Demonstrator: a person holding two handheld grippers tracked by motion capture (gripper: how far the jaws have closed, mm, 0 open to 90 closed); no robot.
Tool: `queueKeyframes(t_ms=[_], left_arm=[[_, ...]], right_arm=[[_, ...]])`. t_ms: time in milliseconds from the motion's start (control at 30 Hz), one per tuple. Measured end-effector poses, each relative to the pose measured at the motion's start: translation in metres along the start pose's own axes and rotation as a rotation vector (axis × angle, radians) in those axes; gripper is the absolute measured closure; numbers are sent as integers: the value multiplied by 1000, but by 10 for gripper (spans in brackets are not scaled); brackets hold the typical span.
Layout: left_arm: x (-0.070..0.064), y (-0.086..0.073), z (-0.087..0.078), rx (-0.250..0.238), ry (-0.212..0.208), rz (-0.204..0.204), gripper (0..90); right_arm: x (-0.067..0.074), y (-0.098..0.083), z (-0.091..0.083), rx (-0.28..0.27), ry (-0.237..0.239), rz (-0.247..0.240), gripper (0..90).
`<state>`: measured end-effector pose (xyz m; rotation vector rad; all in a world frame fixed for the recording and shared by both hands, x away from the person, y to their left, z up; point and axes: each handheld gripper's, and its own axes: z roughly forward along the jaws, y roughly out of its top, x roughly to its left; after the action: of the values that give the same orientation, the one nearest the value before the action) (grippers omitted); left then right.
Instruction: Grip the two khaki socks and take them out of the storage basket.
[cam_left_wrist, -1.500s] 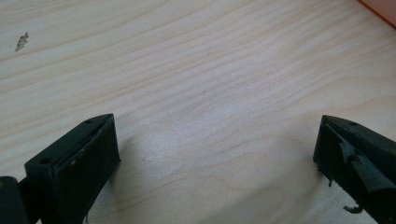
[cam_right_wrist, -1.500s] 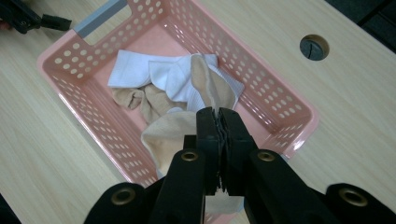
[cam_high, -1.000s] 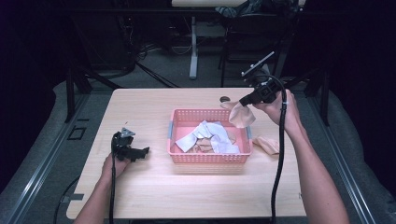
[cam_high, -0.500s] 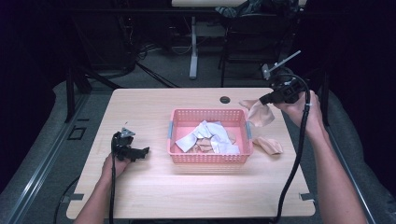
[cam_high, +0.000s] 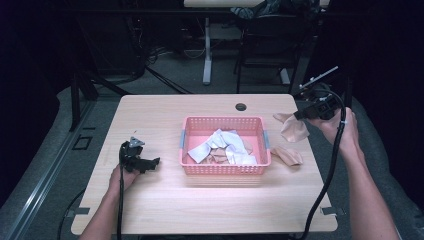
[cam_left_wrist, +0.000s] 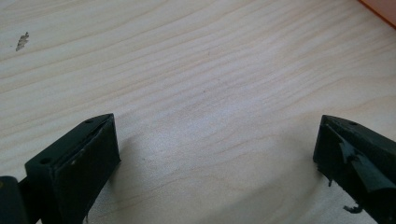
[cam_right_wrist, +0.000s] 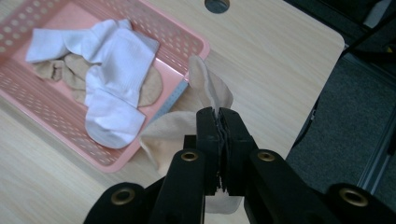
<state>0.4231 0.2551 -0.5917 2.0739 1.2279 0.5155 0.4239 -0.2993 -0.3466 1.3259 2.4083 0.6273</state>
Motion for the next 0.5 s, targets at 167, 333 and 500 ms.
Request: queueKeyframes(t_ms=[167, 333, 500], left_arm=[[0, 0, 0, 2, 0, 3, 0], [0, 0, 0, 2, 0, 3, 0], [0, 0, 0, 2, 0, 3, 0]], right_arm=[[-3, -11, 15, 34, -9, 13, 874], [-6, -21, 34, 76, -25, 26, 873], [-6, -29, 51, 106, -18, 32, 874]])
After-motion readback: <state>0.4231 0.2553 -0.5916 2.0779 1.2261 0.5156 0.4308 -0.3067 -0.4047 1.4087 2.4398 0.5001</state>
